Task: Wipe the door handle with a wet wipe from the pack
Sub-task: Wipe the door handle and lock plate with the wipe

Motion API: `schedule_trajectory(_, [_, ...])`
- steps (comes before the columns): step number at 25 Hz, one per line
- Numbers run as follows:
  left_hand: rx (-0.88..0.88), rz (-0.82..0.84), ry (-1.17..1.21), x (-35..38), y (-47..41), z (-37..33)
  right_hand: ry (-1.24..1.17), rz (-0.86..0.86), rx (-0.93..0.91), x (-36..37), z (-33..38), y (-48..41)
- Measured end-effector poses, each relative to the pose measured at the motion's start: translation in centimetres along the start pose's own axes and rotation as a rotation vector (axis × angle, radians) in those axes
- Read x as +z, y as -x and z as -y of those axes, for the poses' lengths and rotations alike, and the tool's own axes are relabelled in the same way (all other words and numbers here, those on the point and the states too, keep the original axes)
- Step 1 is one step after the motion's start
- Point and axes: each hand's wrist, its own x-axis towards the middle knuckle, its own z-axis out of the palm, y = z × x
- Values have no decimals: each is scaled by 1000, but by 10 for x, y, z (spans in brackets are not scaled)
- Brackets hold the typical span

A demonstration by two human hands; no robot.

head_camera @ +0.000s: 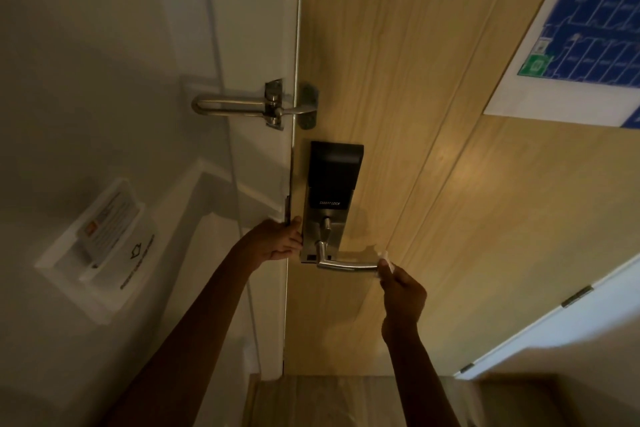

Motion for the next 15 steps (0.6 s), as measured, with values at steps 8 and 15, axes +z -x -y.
schedule_trajectory(8, [48,-18,-7,-2,-3,3,157,33,-118,-1,0,-9])
schedule_trajectory(15, [54,-37,11,0,-2,6,143,-50,-84,5,2,-4])
